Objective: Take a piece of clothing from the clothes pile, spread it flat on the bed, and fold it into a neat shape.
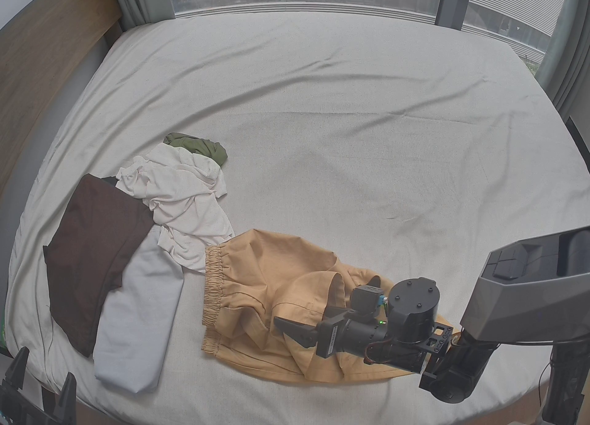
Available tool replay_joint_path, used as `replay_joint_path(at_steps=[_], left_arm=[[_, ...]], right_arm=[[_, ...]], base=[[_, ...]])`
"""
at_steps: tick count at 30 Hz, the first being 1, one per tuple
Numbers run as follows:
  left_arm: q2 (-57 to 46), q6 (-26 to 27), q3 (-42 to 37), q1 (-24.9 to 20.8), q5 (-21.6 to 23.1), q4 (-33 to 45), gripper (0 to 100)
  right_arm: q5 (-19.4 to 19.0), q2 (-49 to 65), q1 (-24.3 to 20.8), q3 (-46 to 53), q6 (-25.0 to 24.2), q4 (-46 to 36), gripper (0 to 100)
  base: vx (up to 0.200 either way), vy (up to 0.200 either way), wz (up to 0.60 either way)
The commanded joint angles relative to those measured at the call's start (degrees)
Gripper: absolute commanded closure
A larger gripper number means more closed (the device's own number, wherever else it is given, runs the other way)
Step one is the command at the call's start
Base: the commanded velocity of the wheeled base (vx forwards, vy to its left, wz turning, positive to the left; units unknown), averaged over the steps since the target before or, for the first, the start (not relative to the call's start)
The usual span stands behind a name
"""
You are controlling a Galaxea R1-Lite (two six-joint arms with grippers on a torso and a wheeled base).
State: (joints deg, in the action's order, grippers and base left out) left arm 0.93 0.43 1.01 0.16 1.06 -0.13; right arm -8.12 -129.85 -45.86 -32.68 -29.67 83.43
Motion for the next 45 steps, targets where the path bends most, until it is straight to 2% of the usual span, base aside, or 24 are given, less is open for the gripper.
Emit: replay_joint_path(at_steps=[1, 11, 23, 24, 28, 45], left_arm=[[-0.9, -0.1, -1.0, 0.0, 0.0, 0.0, 0], [-0.9, -0.1, -1.0, 0.0, 0.0, 0.0, 0], [-0.9, -0.1, -1.0, 0.0, 0.0, 0.0, 0], [-0.9, -0.1, -1.0, 0.0, 0.0, 0.0, 0], [-0.9, -0.1, -1.0, 0.0, 0.0, 0.0, 0], [-0.9, -0.1, -1.0, 0.0, 0.0, 0.0, 0]], right_arm=[[-0.1, -0.4, -1.1, -1.2, -0.5, 0.1, 0], [0.0, -0.5, -2.6, -1.3, -2.2, 1.7, 0], [0.1, -1.9, -2.3, -2.0, -2.1, 2.8, 0], [0.5, -2.1, -2.2, -2.2, -2.1, 2.8, 100], [1.6, -2.9, -2.0, -2.9, -2.1, 2.9, 100], [1.8, -1.4, -1.1, -1.8, -1.9, 4.7, 100]], base=[[0.0, 0.0, 0.0], [0.0, 0.0, 0.0], [0.0, 0.0, 0.0], [0.0, 0.0, 0.0], [0.0, 0.0, 0.0], [0.0, 0.0, 0.0]])
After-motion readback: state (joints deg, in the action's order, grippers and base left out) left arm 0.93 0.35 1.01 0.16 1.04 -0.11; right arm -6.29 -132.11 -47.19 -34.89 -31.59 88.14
